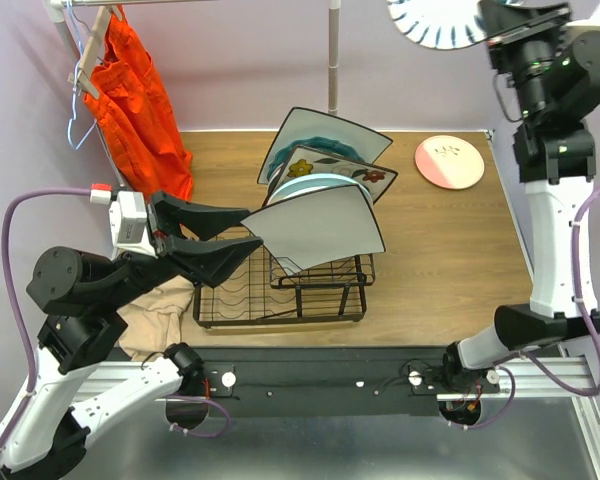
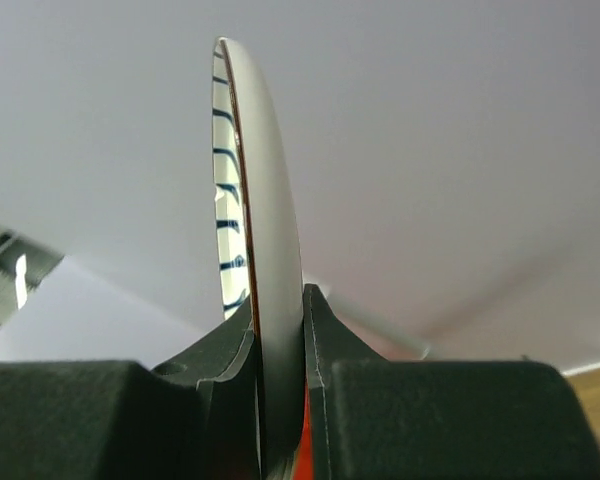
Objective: Unload the plates from the dish rack
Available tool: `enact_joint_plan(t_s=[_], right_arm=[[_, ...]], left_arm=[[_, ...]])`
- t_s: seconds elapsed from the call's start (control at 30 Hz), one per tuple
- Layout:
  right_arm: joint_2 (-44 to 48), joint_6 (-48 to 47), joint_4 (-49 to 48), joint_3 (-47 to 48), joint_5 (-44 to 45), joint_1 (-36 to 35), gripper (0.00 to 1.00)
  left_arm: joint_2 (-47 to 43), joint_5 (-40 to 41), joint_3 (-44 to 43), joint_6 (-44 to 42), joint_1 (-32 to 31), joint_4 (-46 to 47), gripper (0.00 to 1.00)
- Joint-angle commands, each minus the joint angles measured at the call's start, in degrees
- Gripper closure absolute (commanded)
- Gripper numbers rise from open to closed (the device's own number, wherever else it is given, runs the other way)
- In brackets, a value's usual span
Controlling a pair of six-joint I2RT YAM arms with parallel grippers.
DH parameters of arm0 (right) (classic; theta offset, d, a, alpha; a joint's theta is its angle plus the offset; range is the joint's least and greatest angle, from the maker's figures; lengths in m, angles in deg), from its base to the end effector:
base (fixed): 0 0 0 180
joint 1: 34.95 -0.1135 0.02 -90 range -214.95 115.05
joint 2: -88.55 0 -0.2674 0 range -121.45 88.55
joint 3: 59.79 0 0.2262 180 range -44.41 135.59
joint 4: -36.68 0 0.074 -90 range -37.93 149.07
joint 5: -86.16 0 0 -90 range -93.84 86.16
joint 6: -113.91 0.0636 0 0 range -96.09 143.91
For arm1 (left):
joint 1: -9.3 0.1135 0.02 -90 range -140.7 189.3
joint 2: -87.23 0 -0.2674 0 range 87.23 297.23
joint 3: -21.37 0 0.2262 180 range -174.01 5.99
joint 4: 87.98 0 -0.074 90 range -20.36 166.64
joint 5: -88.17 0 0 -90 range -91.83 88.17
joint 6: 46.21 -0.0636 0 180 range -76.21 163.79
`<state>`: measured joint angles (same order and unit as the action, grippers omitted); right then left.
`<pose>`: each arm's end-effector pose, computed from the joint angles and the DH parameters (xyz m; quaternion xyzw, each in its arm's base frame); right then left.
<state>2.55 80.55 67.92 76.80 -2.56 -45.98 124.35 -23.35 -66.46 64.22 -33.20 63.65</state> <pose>0.2700 0.0512 0.6006 0.2325 0.5294 0.4489 0.6813 0.0382 -0.0667 0.5006 0.2569 0.5071 -0.5146 0.6418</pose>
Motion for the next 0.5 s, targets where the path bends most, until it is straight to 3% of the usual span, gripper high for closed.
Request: enact_joint_plan(t_s=[0.0,0.23,0.47], right_arm=[[-1.02,14.80,-10.93,-0.97,-9.18,12.67,0.99],[3.37,17.01,-15.06,-15.02,-11.73,27.44,0.99],[4.87,14.47,-18.66,-28.99,-14.98,29.31,0.99]], left_arm=[[-1.18,-0.37,-0.59,0.84,-0.21,-1.59,0.38],[-2.58,0.60,1.69,0.49,-0.21,-2.04,0.38],[-2.41,0.25,4.15,0.76,-0.30,-0.02,0.38]])
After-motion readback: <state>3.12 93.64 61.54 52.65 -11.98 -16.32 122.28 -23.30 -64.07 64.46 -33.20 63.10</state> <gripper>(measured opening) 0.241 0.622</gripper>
